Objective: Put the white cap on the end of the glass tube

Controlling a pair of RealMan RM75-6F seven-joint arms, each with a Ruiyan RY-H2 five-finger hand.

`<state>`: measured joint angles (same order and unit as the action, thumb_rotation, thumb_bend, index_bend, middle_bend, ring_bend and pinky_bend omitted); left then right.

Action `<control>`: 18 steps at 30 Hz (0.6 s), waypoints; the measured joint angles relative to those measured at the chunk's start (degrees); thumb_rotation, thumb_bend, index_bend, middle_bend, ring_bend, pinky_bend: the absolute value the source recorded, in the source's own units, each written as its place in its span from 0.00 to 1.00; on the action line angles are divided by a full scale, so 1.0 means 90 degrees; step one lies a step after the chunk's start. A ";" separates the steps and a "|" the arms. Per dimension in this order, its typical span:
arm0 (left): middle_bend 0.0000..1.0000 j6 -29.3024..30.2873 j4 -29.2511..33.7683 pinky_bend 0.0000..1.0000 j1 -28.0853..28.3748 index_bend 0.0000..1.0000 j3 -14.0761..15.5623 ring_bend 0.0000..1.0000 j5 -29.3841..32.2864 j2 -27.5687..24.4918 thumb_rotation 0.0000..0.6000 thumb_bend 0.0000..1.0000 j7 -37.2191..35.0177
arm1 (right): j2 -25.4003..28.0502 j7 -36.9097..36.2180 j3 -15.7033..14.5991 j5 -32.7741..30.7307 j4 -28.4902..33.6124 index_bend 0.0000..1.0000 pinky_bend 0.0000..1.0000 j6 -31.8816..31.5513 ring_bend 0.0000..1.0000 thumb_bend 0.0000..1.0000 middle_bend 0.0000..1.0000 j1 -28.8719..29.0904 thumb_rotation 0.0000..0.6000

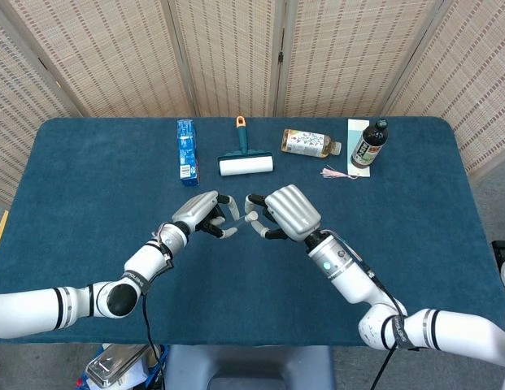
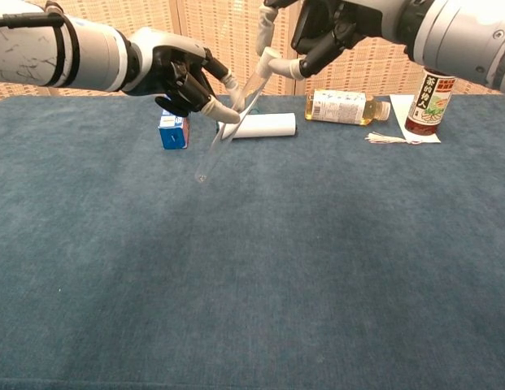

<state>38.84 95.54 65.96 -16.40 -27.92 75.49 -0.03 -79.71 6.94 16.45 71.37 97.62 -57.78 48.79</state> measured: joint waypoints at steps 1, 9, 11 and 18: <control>1.00 -0.0002 -0.0002 1.00 0.0001 0.69 0.0002 1.00 -0.0001 0.0002 1.00 0.47 -0.0002 | -0.0003 0.0001 -0.0001 -0.0002 -0.0004 0.83 1.00 0.0000 1.00 0.44 1.00 0.0001 1.00; 1.00 -0.0011 -0.0031 1.00 0.0020 0.69 0.0031 1.00 0.0005 0.0011 1.00 0.47 -0.0006 | -0.0025 -0.0019 -0.0006 -0.0019 -0.0041 0.83 1.00 0.0012 1.00 0.44 1.00 0.0010 1.00; 1.00 -0.0019 -0.0036 1.00 0.0018 0.69 0.0039 1.00 0.0008 0.0011 1.00 0.47 -0.0013 | -0.0023 -0.0024 -0.0002 -0.0023 -0.0041 0.83 1.00 0.0005 1.00 0.44 1.00 0.0007 1.00; 1.00 -0.0035 -0.0073 1.00 0.0010 0.69 0.0068 1.00 0.0002 0.0021 1.00 0.47 -0.0032 | -0.0006 -0.0029 -0.0006 -0.0062 -0.0032 0.74 1.00 0.0012 1.00 0.25 1.00 -0.0004 1.00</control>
<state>38.53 94.89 66.05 -15.79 -27.90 75.68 -0.32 -79.76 6.68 16.40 70.81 97.33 -57.67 48.75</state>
